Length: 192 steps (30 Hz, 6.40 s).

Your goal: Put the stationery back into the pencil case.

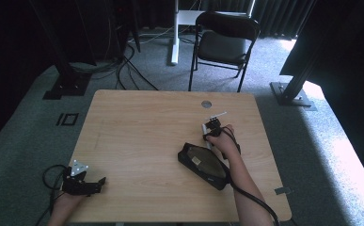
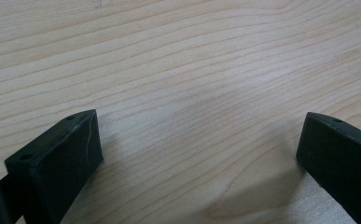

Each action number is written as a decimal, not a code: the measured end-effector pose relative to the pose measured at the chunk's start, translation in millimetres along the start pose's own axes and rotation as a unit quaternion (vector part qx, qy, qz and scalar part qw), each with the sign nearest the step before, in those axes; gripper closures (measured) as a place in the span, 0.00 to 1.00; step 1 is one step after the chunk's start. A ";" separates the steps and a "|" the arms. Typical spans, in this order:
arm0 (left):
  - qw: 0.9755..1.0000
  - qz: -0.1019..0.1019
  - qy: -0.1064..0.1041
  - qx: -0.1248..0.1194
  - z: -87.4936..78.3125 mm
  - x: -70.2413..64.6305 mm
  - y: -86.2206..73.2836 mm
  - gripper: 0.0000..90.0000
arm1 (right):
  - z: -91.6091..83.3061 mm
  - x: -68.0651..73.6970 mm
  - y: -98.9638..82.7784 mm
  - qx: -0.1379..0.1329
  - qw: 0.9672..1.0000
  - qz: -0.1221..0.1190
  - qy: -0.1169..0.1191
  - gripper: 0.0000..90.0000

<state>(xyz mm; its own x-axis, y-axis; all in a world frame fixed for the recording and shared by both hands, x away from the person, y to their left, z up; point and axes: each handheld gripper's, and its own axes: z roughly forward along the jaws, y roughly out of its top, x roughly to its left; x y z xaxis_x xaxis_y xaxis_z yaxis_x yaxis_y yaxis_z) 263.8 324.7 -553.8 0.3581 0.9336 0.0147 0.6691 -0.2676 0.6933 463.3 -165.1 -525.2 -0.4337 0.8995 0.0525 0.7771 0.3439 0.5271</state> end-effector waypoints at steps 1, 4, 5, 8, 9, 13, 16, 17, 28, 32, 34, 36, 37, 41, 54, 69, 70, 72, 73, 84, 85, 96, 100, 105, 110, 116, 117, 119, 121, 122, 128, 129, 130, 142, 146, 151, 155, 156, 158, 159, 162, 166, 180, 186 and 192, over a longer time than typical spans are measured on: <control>1.000 0.000 0.000 0.000 0.0 0.0 0.0 0.00 | 0.0 -0.3 -0.1 -0.001 1.000 0.000 -0.001 0.83; 1.000 0.000 0.000 0.000 0.0 0.0 0.0 0.00 | 0.0 -0.9 0.0 0.000 1.000 -0.001 -0.003 0.86; 1.000 0.001 0.000 0.001 -0.2 0.2 -0.1 0.00 | 0.0 -0.7 0.3 0.001 1.000 -0.004 -0.005 0.86; 1.000 0.001 0.000 0.001 -0.2 0.2 -0.1 0.00 | 0.1 1.1 0.6 0.003 1.000 -0.008 -0.009 0.87; 1.000 0.001 0.000 0.001 -0.2 0.2 -0.1 0.00 | 0.1 1.3 0.6 0.003 1.000 -0.010 -0.010 0.87; 1.000 0.002 0.000 0.001 -0.2 0.2 -0.1 0.00 | 0.0 1.0 0.1 0.001 1.000 -0.012 -0.009 0.87; 1.000 0.001 0.000 0.001 -0.2 0.2 -0.1 0.00 | -0.2 0.3 -1.5 -0.005 1.000 -0.006 -0.007 0.87; 1.000 0.001 0.000 0.001 -0.2 0.2 -0.1 0.00 | -0.3 0.1 -1.8 -0.006 1.000 -0.004 -0.006 0.87; 1.000 0.001 0.000 0.001 -0.2 0.2 -0.1 0.00 | -15.3 -25.9 -11.4 -0.014 0.999 0.033 0.003 0.87; 1.000 0.001 0.000 0.001 -0.2 0.2 -0.1 0.00 | -27.6 -30.9 -14.0 -0.022 0.999 0.029 0.008 0.87; 1.000 0.001 0.000 0.001 -0.2 0.2 -0.1 0.00 | -34.8 -32.8 -15.0 -0.025 0.999 0.025 0.008 0.87; 1.000 0.001 0.000 0.001 -0.3 0.2 -0.1 0.00 | -41.9 -34.9 -16.1 -0.031 0.999 0.024 0.011 0.87; 1.000 0.001 0.000 0.001 -0.2 0.2 -0.1 0.00 | -45.3 -35.6 -16.9 -0.032 0.999 0.023 0.012 0.87; 1.000 0.001 0.000 0.001 -0.2 0.2 -0.1 0.00 | -57.7 -37.8 -20.4 -0.041 0.999 0.020 0.022 0.87; 1.000 0.001 0.000 0.001 -0.2 0.2 -0.1 0.00 | -97.3 -35.4 -21.7 -0.065 0.997 -0.011 0.031 0.87; 1.000 0.001 0.000 0.001 -0.2 0.2 -0.1 0.00 | -133.9 -13.3 -18.8 -0.103 0.992 -0.051 0.056 0.87; 1.000 0.001 0.000 0.001 -0.2 0.2 -0.1 0.00 | -135.2 -10.6 -18.9 -0.104 0.991 -0.056 0.059 0.87; 1.000 0.001 0.000 0.001 -0.2 0.2 -0.1 0.00 | -137.7 -4.5 -19.4 -0.105 0.990 -0.069 0.065 0.87; 1.000 0.001 0.000 0.001 -0.3 0.2 -0.1 0.00 | -139.0 -1.1 -19.7 -0.106 0.989 -0.076 0.068 0.87; 1.000 0.001 0.000 0.001 -0.1 0.1 -0.1 0.00 | -147.8 25.8 -25.7 -0.115 0.978 -0.124 0.121 0.87; 1.000 0.000 0.000 0.000 -0.1 0.1 -0.1 0.00 | -148.1 27.4 -26.4 -0.114 0.977 -0.128 0.124 0.87; 1.000 0.001 0.000 0.001 -0.2 0.1 -0.1 0.00 | -139.4 41.2 -34.4 -0.088 0.972 -0.165 0.145 0.87; 1.000 0.001 0.000 0.001 -0.2 0.2 -0.1 0.00 | -131.8 45.7 -38.3 -0.065 0.971 -0.175 0.150 0.87; 1.000 0.001 0.000 0.001 -0.2 0.2 -0.1 0.00 | -121.8 47.9 -42.4 -0.045 0.970 -0.186 0.150 0.87; 1.000 0.001 0.000 0.001 -0.2 0.2 -0.1 0.00 | -111.3 52.6 -46.1 -0.015 0.970 -0.200 0.139 0.87; 1.000 0.001 0.000 0.001 -0.2 0.2 -0.1 0.00 | -103.5 54.9 -47.7 0.006 0.968 -0.212 0.135 0.87; 1.000 0.001 0.000 0.001 -0.2 0.2 -0.1 0.00 | -102.5 55.2 -47.8 0.009 0.968 -0.213 0.134 0.87; 1.000 0.001 0.000 0.001 -0.2 0.2 -0.1 0.00 | -100.4 56.0 -47.9 0.016 0.968 -0.215 0.131 0.87; 1.000 0.001 0.000 0.001 -0.2 0.2 -0.1 0.00 | -98.2 56.7 -47.7 0.026 0.968 -0.213 0.130 0.87; 1.000 0.001 0.000 0.001 -0.2 0.2 -0.1 0.00 | -96.9 56.8 -47.4 0.029 0.968 -0.213 0.127 0.87; 1.000 0.001 0.000 0.001 -0.2 0.2 -0.1 0.00 | -91.0 59.1 -47.1 0.045 0.968 -0.212 0.123 0.87; 1.000 0.001 0.000 0.001 -0.2 0.2 -0.1 0.00 | -90.9 59.8 -46.9 0.048 0.967 -0.215 0.125 0.87; 1.000 0.001 0.000 0.001 -0.2 0.2 -0.1 0.00 | -90.5 60.3 -46.5 0.047 0.967 -0.216 0.124 0.87; 1.000 0.001 0.000 0.001 -0.2 0.2 -0.1 0.00 | -84.0 68.6 -41.1 0.081 0.961 -0.236 0.118 0.87; 1.000 0.001 0.000 0.001 -0.2 0.2 -0.1 0.00 | -80.0 70.8 -39.4 0.092 0.960 -0.239 0.115 0.87; 1.000 0.001 0.000 0.001 -0.2 0.2 -0.1 0.00 | -77.0 73.0 -36.8 0.101 0.959 -0.240 0.111 0.87; 1.000 0.001 0.000 0.001 -0.2 0.2 -0.1 0.00 | -74.2 76.9 -35.8 0.110 0.957 -0.246 0.110 0.87; 1.000 0.001 0.000 0.001 -0.2 0.2 -0.1 0.00 | -73.5 78.1 -35.5 0.108 0.958 -0.243 0.111 0.87; 1.000 0.001 0.000 0.001 -0.2 0.2 -0.1 0.00 | -71.9 79.8 -35.0 0.111 0.957 -0.243 0.112 0.87; 1.000 0.001 0.000 0.001 -0.2 0.2 -0.1 0.00 | -71.0 80.5 -34.9 0.113 0.957 -0.242 0.113 0.87; 1.000 0.001 0.000 0.001 -0.2 0.2 -0.1 0.00 | -67.5 81.3 -35.3 0.119 0.956 -0.241 0.116 0.87; 1.000 0.001 0.000 0.001 -0.2 0.2 -0.1 0.00 | -65.9 80.7 -36.5 0.119 0.956 -0.238 0.121 0.83; 1.000 0.001 0.000 0.001 -0.2 0.2 -0.1 0.00 | -98.7 65.1 -34.3 0.052 0.965 -0.213 0.143 0.81; 1.000 0.001 0.000 0.001 -0.2 0.2 -0.1 0.00 | -111.0 56.9 -35.9 0.016 0.968 -0.204 0.146 0.80; 1.000 0.001 0.000 0.001 -0.2 0.2 -0.1 0.00 | -118.1 51.3 -36.2 -0.012 0.971 -0.188 0.150 0.78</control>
<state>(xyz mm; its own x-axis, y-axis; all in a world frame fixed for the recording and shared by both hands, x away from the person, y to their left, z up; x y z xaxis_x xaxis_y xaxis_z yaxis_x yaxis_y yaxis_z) 263.7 325.0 -553.7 0.3603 0.9327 0.0163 0.6697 -0.2708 0.6915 359.0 -163.2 -441.4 -0.8002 0.5922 0.0953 0.5293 0.6224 0.5766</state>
